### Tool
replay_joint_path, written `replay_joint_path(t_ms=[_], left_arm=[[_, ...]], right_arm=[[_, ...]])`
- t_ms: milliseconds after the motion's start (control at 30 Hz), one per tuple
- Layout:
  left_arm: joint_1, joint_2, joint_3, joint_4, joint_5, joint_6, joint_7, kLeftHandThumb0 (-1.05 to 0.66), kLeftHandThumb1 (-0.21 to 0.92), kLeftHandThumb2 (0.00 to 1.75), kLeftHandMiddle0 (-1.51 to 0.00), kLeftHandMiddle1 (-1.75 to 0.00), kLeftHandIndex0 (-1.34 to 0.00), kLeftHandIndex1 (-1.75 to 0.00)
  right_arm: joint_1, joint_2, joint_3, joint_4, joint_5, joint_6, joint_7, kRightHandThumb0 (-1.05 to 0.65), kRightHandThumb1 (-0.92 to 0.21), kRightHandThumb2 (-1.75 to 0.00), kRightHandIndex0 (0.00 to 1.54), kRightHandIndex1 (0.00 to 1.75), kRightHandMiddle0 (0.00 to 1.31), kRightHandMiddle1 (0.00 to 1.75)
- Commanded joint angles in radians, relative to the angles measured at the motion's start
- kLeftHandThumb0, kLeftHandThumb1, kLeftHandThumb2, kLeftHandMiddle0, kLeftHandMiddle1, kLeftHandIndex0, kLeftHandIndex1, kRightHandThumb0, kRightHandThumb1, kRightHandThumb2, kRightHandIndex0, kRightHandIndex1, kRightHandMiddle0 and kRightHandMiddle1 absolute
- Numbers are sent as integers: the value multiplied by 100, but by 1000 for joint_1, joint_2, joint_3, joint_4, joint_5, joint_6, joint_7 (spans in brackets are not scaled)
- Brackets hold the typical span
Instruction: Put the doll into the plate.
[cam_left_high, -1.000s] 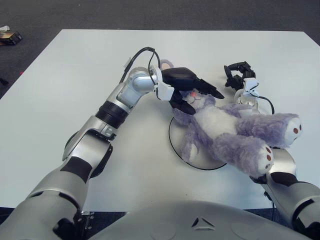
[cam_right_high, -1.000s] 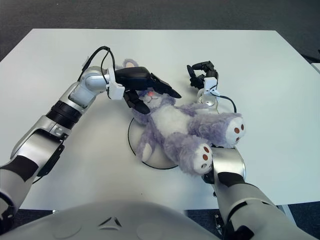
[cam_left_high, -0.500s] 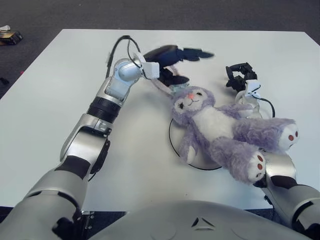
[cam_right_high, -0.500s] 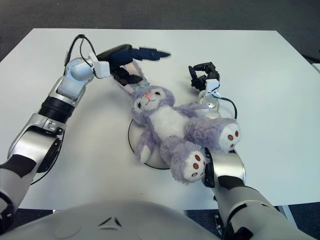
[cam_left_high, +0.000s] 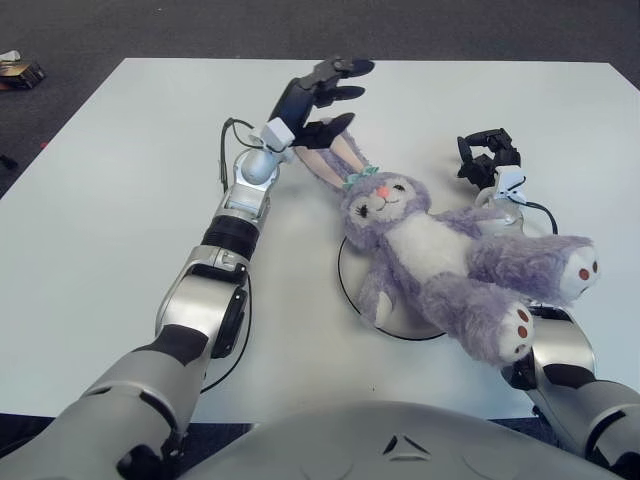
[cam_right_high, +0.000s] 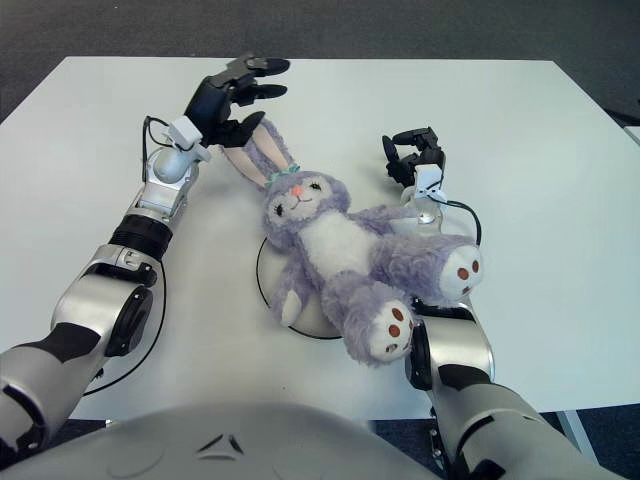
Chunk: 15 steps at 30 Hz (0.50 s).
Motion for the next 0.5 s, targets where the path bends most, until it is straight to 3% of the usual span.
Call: replay_joint_path(t_ms=[0,233,467], left_arm=[[40,-3,29,-22,-23,35,28,-35,92,41,-77,-75,-31,-161],[78,-17,74,-20,-72,68,39,-35,92,40,-76,-82,-33,-160],[106,-28,89,-32,-81,85,49,-35,92,38,-72,-110,-35,-158]], right_arm=[[51,6,-1,14,-4,52,2,-36,-92,-35,79,175,38,156],[52,6,-1,4,-3,61,4,-36,-92,-35,79,175,38,156],[59,6,-4,-5,0,63,8,-36,-92,-35,78,175,38,156]])
